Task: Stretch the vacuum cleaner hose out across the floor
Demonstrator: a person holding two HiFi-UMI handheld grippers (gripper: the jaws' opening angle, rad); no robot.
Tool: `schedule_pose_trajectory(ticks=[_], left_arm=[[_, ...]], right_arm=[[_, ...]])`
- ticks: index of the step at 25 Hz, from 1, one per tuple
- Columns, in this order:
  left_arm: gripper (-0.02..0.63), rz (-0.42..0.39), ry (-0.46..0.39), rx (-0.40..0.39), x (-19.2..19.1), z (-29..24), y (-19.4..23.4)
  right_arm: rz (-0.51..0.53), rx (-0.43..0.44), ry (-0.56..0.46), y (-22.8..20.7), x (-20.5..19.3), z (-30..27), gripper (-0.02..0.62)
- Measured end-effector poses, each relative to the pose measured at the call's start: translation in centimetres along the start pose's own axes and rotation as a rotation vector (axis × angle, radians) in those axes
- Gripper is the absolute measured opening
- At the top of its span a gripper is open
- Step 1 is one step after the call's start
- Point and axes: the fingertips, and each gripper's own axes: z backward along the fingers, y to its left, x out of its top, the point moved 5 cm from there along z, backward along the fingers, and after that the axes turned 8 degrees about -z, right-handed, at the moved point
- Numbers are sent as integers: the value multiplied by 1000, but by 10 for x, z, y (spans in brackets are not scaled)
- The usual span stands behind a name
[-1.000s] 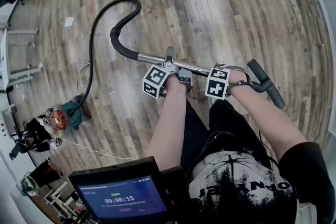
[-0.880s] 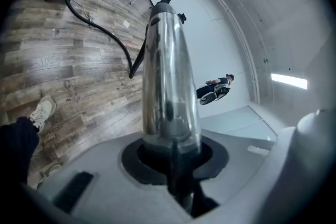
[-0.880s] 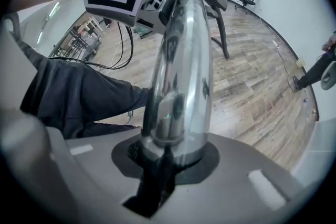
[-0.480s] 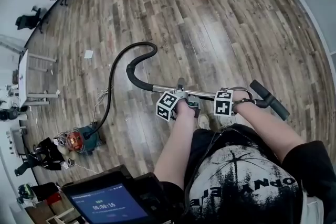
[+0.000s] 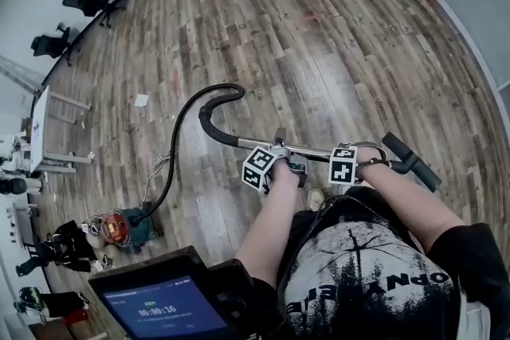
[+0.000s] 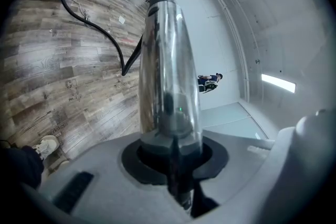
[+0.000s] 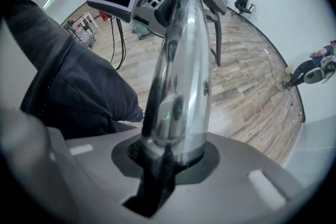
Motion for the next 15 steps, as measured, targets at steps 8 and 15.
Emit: schedule_pose_trajectory(ticks=[8, 15], left_arm=[[77, -64, 4, -57, 14, 29, -3], [72, -109, 16, -165, -14, 48, -45]], right_arm=[[-33, 91, -33, 36, 16, 9, 92], [-4, 252, -70, 47, -17, 38, 94]])
